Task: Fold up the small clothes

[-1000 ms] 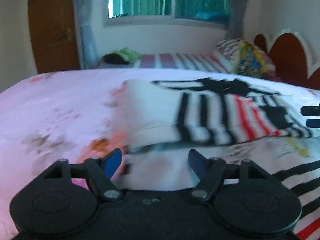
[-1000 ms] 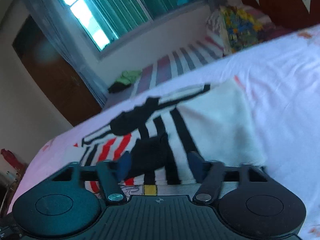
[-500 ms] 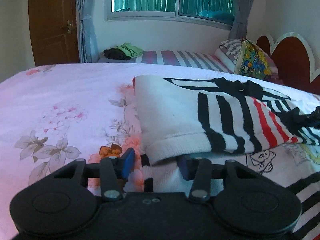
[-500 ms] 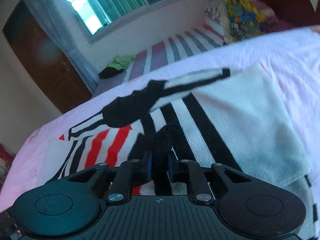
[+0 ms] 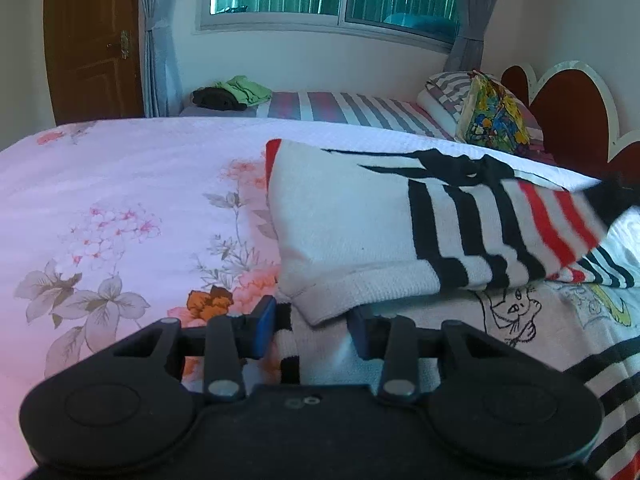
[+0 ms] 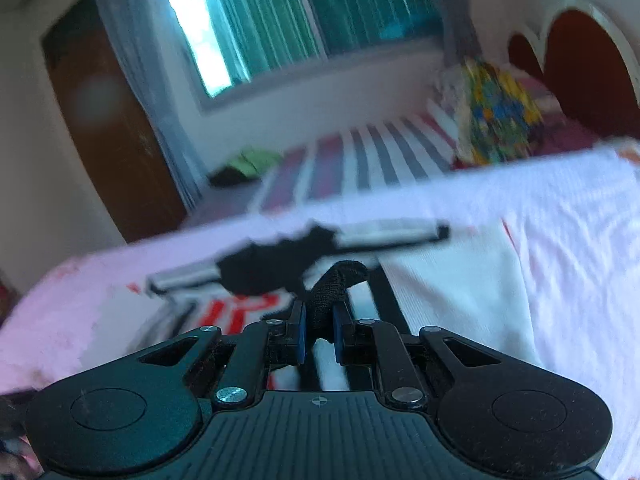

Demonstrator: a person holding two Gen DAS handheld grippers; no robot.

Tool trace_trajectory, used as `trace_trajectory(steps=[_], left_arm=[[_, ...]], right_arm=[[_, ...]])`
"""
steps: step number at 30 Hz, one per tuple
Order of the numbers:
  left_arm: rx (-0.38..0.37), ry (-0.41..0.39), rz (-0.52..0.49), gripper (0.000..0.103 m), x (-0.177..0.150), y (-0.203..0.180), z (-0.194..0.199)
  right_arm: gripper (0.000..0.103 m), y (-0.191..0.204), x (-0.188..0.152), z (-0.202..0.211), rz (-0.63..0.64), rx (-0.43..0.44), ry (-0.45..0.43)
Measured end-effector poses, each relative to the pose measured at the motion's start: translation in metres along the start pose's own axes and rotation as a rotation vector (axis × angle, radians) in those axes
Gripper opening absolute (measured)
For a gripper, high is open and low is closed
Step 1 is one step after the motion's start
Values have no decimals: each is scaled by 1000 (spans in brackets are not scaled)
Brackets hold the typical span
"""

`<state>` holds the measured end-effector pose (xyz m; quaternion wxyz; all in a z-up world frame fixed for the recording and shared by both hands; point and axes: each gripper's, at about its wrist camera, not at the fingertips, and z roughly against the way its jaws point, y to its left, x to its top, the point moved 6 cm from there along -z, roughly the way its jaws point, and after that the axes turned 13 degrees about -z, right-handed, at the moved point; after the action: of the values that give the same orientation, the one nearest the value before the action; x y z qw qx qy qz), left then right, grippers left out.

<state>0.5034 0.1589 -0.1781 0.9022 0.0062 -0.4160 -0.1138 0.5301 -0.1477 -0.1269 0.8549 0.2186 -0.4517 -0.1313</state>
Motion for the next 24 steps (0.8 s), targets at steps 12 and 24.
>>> trace_trajectory(steps=[12, 24], left_arm=[[1, -14, 73, 38, 3, 4, -3], [-7, 15, 38, 41, -2, 4, -7]], right_arm=[[13, 46, 34, 22, 164, 16, -127], [13, -41, -42, -30, 8, -159, 148]])
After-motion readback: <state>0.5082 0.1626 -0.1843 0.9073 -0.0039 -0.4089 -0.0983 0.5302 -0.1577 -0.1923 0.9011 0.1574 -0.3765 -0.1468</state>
